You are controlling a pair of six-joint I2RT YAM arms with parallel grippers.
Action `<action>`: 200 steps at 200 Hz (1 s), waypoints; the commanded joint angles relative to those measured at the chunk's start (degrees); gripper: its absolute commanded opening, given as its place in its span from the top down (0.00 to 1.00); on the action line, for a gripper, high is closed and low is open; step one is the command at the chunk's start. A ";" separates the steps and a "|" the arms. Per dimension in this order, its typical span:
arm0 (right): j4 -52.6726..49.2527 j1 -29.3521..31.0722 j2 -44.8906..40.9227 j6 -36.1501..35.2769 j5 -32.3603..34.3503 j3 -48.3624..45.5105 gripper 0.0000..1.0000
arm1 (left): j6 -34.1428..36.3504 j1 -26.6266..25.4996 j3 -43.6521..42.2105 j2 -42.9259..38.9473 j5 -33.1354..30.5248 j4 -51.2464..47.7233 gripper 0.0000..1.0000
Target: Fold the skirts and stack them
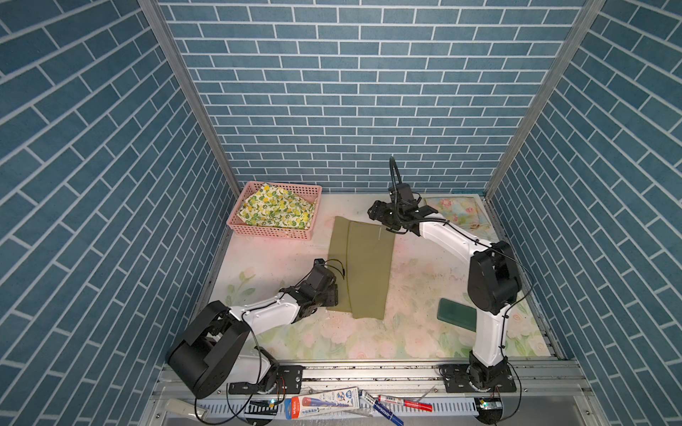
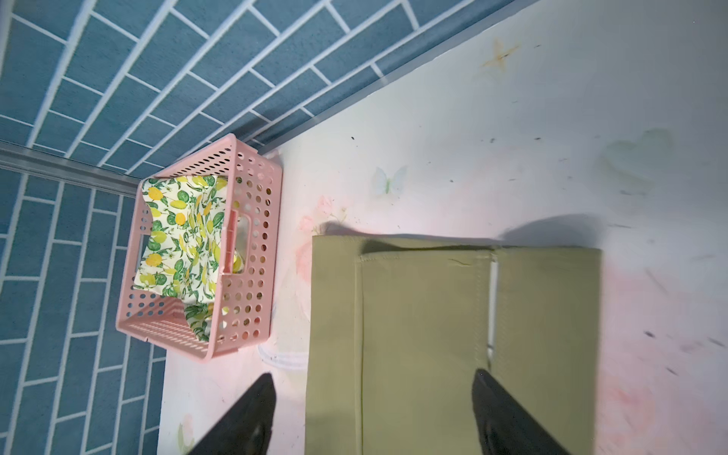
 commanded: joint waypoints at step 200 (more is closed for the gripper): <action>-10.97 0.15 -15.98 -18.09 7.49 -16.53 0.27 | -4.84 -10.27 3.10 -5.00 0.39 -11.76 0.32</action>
